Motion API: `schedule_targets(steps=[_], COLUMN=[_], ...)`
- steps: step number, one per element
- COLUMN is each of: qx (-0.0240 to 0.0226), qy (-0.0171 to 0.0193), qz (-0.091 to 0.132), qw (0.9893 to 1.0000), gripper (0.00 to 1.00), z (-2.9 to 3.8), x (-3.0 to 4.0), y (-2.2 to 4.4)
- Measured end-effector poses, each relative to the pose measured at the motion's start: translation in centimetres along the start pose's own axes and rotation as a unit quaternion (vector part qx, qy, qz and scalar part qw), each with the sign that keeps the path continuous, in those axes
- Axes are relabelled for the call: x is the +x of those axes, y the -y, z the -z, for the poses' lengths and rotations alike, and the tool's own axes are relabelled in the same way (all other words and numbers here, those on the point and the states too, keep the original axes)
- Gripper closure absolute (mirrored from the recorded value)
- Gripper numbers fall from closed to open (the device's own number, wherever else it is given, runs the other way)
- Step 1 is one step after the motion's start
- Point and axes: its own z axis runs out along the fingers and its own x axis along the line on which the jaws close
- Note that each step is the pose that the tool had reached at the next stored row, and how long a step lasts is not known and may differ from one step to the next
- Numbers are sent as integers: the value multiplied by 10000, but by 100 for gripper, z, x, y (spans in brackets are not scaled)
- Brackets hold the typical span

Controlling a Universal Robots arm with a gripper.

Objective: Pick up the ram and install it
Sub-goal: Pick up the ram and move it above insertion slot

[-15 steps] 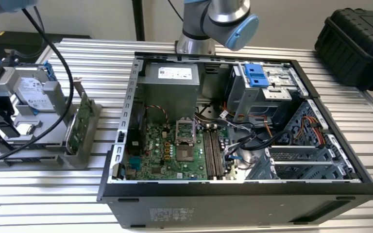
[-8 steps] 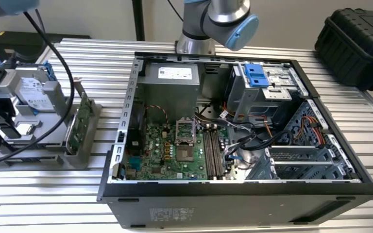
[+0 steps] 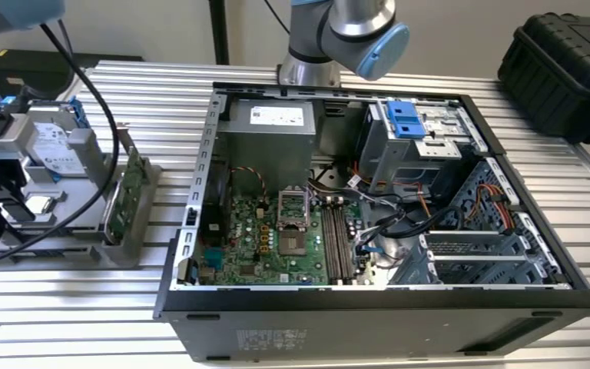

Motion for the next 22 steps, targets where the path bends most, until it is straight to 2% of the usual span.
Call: schedule_targets(steps=[22], qx=[1], qy=[0], qz=[0], qw=[10000], gripper=[0], z=[-135], x=[0], y=[2])
